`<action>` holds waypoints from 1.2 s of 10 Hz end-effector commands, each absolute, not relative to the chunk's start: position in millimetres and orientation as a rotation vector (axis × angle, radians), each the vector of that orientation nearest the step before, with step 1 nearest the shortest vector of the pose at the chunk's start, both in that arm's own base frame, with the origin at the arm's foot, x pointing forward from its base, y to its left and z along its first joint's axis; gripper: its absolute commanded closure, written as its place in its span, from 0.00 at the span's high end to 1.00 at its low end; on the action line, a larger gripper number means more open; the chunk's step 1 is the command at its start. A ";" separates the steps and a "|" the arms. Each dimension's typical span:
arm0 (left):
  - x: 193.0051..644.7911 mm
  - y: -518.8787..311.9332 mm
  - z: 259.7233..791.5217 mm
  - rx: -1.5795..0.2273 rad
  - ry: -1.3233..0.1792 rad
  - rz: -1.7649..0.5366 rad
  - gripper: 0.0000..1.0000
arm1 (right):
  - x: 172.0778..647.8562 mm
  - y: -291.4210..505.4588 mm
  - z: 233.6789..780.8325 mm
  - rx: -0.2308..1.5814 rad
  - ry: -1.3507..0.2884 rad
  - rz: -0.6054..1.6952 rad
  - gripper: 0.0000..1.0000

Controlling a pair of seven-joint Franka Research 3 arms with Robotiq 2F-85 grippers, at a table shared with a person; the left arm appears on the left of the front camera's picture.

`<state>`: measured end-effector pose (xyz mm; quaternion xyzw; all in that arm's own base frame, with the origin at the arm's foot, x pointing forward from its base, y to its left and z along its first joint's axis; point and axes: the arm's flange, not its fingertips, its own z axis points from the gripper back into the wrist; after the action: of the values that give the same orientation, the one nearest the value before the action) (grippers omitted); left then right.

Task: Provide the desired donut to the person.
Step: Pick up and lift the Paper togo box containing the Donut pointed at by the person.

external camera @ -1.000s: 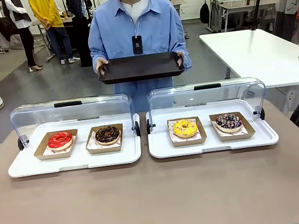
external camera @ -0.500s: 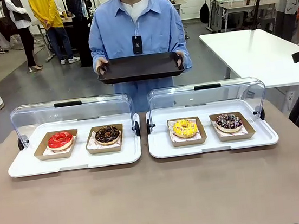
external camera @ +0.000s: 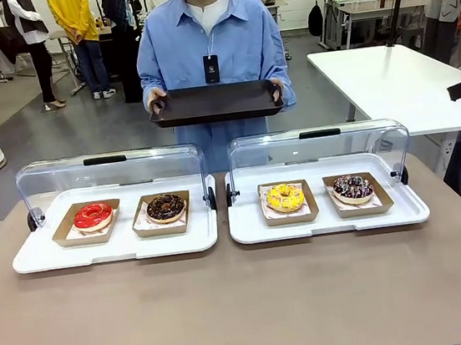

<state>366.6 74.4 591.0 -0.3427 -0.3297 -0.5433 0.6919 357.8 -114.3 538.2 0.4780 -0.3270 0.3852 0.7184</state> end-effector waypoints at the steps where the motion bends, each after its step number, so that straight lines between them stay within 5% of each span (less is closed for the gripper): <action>1: 361.9 68.6 585.9 -0.735 -0.741 -1.199 1.00 | 355.7 -106.8 537.2 1.040 -0.728 0.805 1.00; 12: 347.2 84.5 577.7 -0.679 -0.757 -1.107 1.00 | 323.1 -125.3 536.8 0.886 -0.719 0.656 1.00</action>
<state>353.3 84.2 580.5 -0.3154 -0.3447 -0.5134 0.7198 327.5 -126.8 540.4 0.4155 -0.3354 0.3173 0.7837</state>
